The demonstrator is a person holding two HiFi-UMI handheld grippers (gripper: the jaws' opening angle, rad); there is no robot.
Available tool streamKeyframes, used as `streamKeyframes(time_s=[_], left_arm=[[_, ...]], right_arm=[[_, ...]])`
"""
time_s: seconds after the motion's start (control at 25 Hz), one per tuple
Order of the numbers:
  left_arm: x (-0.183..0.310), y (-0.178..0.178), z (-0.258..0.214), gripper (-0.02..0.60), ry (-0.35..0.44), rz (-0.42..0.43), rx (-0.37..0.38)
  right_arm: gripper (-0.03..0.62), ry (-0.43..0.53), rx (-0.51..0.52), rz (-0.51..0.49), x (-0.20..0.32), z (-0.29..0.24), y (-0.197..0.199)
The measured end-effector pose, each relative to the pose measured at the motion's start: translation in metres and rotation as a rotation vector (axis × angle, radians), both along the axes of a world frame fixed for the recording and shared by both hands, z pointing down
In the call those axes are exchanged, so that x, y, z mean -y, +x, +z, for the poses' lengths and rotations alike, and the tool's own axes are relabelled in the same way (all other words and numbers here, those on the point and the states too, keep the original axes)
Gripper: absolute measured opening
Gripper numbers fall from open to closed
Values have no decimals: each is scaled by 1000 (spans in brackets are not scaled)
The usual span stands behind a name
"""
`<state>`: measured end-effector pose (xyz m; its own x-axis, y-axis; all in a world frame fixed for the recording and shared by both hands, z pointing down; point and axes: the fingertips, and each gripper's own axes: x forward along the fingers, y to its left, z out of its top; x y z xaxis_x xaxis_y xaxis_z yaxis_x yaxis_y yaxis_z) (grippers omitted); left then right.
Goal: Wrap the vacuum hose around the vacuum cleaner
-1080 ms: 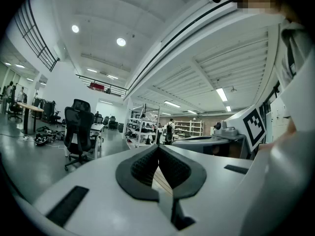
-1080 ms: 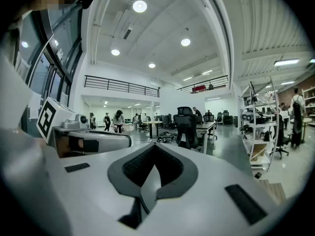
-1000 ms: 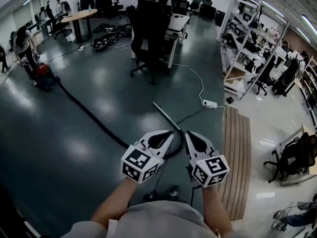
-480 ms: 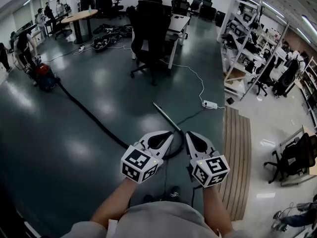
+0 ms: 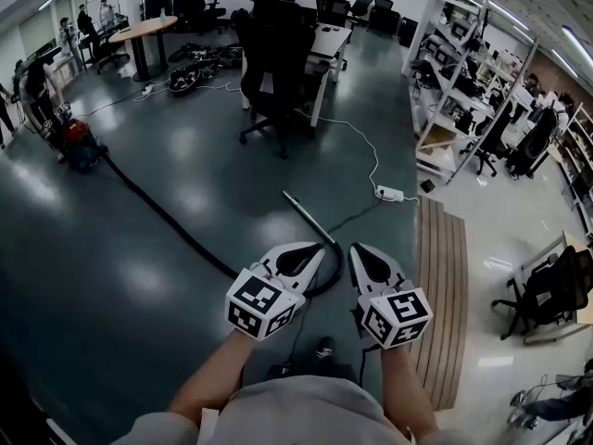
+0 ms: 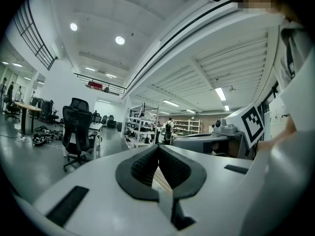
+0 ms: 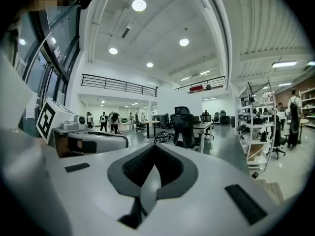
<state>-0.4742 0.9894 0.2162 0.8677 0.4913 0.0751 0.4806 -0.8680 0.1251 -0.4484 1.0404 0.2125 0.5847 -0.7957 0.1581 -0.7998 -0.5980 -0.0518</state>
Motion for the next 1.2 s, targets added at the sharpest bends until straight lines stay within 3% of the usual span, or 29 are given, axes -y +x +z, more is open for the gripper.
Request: streamKeyframes(time_s=[0.32, 0.6, 0.96, 1.2], left_arm=[[7, 34, 9, 8, 7, -7, 18], [11, 90, 22, 8, 14, -34, 44], [-6, 206, 49, 8, 52, -38, 105], [-18, 289, 51, 8, 90, -112, 99]], right_arm=[[5, 4, 16, 9, 2, 9, 39], [5, 13, 32, -9, 4, 19, 98], [5, 43, 51, -24, -9, 33, 218], [5, 59, 56, -40, -27, 42, 299]])
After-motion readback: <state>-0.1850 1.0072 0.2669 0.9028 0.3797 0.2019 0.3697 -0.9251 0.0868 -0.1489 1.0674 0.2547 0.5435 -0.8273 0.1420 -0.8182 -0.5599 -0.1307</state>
